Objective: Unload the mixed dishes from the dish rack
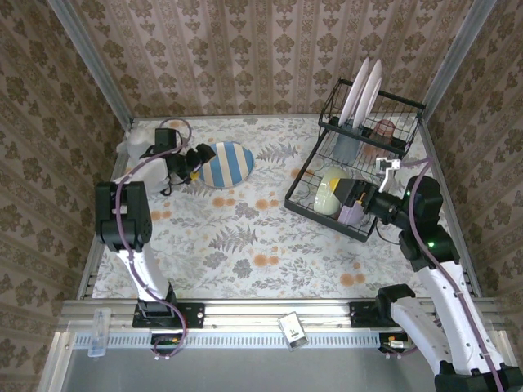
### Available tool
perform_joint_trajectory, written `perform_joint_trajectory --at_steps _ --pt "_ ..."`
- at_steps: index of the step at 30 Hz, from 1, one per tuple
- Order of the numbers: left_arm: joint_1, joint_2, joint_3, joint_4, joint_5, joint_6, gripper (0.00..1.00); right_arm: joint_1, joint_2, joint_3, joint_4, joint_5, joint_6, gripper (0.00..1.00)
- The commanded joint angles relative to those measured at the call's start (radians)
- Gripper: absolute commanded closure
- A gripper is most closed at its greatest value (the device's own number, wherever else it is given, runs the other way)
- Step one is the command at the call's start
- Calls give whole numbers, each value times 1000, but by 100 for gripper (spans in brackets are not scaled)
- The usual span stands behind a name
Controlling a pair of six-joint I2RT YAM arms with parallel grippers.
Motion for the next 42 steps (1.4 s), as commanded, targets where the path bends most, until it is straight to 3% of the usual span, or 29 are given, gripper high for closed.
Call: perform_joint_trajectory --at_steps 1,7,11,18,24,29,42 --pt "-15 -159 20 -39 -29 68 0 4 20 87 -89 74 -96 0" --pt "-62 -365 -47 -67 -51 157 0 5 74 185 -153 198 -149 0" --pt "-141 -488 -129 -50 -31 209 0 7 155 290 -214 299 -195 2" --pt "-309 -696 -343 184 79 248 0 10 324 502 -354 545 -246 11" --pt "-377 -779 -453 305 117 251 0 15 507 696 -439 701 -277 20" --pt "-457 -826 -454 264 131 329 0 31 631 835 -469 800 -298 26" --pt "-463 -928 -413 79 198 472 0 67 892 1140 -595 1060 -302 40"
